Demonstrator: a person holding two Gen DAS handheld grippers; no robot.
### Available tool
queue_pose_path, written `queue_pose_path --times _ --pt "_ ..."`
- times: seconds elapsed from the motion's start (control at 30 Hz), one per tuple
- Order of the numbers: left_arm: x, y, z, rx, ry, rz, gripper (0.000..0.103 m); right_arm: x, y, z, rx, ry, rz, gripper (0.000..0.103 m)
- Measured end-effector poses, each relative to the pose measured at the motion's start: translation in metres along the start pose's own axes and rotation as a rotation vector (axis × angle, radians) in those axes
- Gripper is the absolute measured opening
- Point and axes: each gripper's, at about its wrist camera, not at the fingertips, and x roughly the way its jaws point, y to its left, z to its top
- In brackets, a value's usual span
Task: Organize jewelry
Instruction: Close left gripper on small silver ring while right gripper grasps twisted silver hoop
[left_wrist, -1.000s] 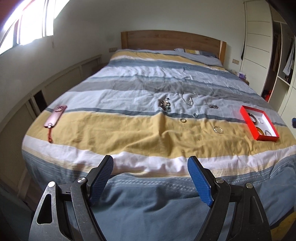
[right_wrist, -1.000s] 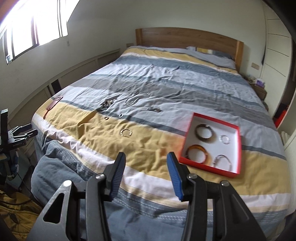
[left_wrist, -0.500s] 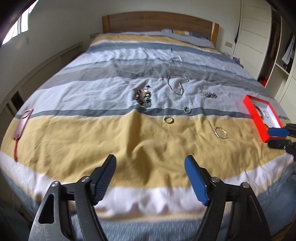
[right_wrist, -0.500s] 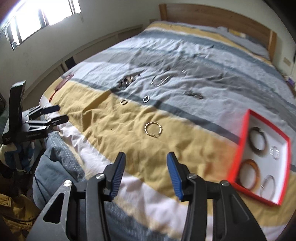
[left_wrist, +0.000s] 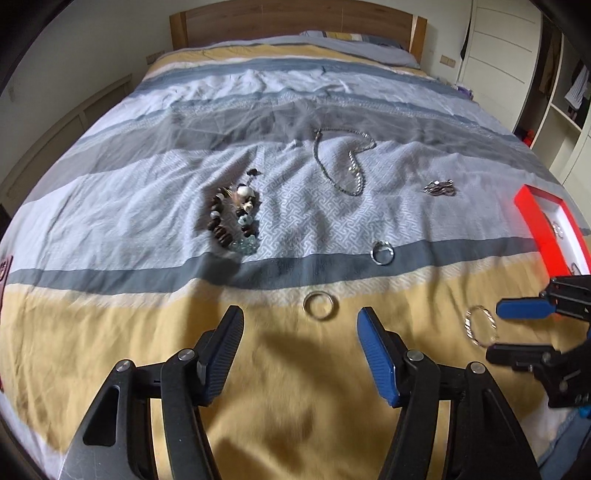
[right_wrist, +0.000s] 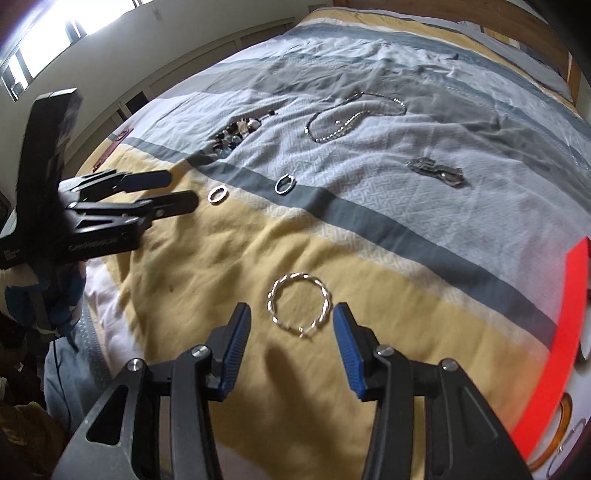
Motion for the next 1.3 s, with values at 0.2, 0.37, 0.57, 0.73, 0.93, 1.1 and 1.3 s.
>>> queue_pose_path --times 0.2,0.37,0.57,0.73,0.93,1.1,1.3 --pt "0.027 0.002 -0.001 -0.012 0.046 -0.021 0.049 0.016 -0.002 -0.001 0.014 0.011 -0.001 0.044" --pt "0.032 -0.001 0.001 -0.004 0.046 -0.029 0.04 0.02 0.0 -0.003 0.028 0.006 -0.017 0.044" --pt "0.035 -0.008 0.001 0.006 0.052 -0.039 0.022 0.023 0.0 -0.007 0.048 -0.009 -0.031 0.036" --pt "0.025 -0.009 -0.002 -0.006 0.052 -0.056 0.02 0.016 0.003 -0.007 0.053 -0.022 -0.032 0.035" --pt "0.002 -0.013 -0.01 -0.004 0.034 -0.055 0.02 -0.002 0.011 -0.012 0.051 -0.047 -0.034 0.035" --pt "-0.023 -0.016 -0.018 -0.003 0.005 -0.053 0.02 -0.025 0.02 -0.017 0.047 -0.082 -0.044 0.035" --pt "-0.054 -0.026 -0.025 0.011 -0.037 -0.063 0.02 -0.056 0.032 -0.03 0.044 -0.131 -0.068 0.035"
